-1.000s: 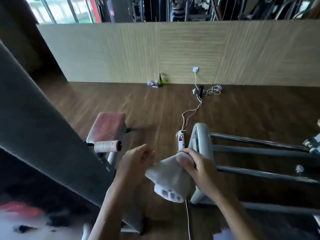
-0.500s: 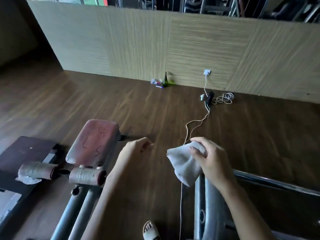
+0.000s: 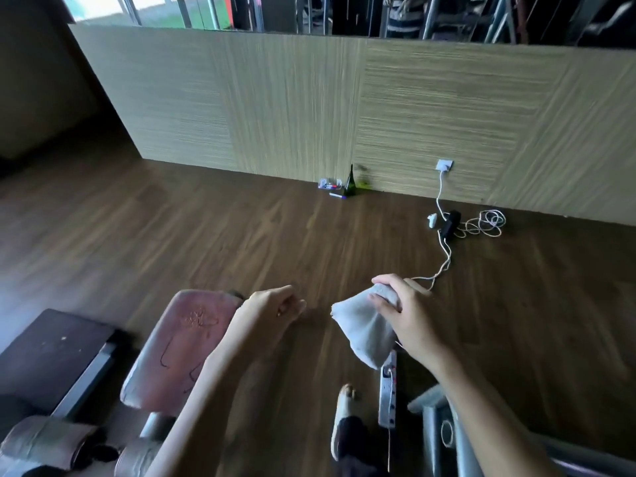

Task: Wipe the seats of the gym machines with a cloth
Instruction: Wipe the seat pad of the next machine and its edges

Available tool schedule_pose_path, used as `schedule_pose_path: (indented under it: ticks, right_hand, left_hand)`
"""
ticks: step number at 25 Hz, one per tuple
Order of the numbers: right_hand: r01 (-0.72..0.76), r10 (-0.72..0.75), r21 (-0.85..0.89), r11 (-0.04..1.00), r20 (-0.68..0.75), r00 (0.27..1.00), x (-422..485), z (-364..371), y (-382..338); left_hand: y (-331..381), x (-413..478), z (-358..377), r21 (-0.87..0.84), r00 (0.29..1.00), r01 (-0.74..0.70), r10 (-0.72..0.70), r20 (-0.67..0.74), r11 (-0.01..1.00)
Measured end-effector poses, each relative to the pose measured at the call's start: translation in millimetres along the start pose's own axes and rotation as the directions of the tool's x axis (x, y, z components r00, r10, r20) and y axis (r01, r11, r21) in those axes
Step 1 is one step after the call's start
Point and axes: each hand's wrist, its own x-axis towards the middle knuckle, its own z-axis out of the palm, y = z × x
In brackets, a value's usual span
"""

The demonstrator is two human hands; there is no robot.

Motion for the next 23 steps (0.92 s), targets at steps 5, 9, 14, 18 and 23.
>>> schedule_pose_path:
  ticks: [5,9,14,18,23]
  right_hand:
    - [0.065,-0.063,-0.015,0.998,0.119,0.991,131.6,24.3,16.0]
    - [0.177,-0.148,-0.072,0.982,0.300,0.942,236.8,38.0,7.9]
    - [0.310,-0.270,-0.026,0.951,0.420,0.866,343.6,70.0,-0.6]
    - [0.380,-0.337,-0.006,0.925,0.448,0.828,440.1,118.4,-18.4]
    - [0.483,-0.435,0.057,0.874,0.535,0.724,557.7,191.4,-77.7]
  left_hand:
    - [-14.2,108.7,-7.6,-0.010,0.989,0.130,-0.130,-0.075,0.992]
    - [-26.7,183.7,-25.6,-0.001,0.959,0.230,-0.227,-0.168,0.973]
    - [-60.3,248.9,-50.3,-0.003,0.909,0.342,-0.332,-0.251,0.940]
    - [-105.4,315.3,-73.0,-0.057,0.887,0.372,-0.373,-0.272,0.926]
    - [-159.2,399.5,-127.2,-0.109,0.837,0.425,-0.436,-0.330,0.899]
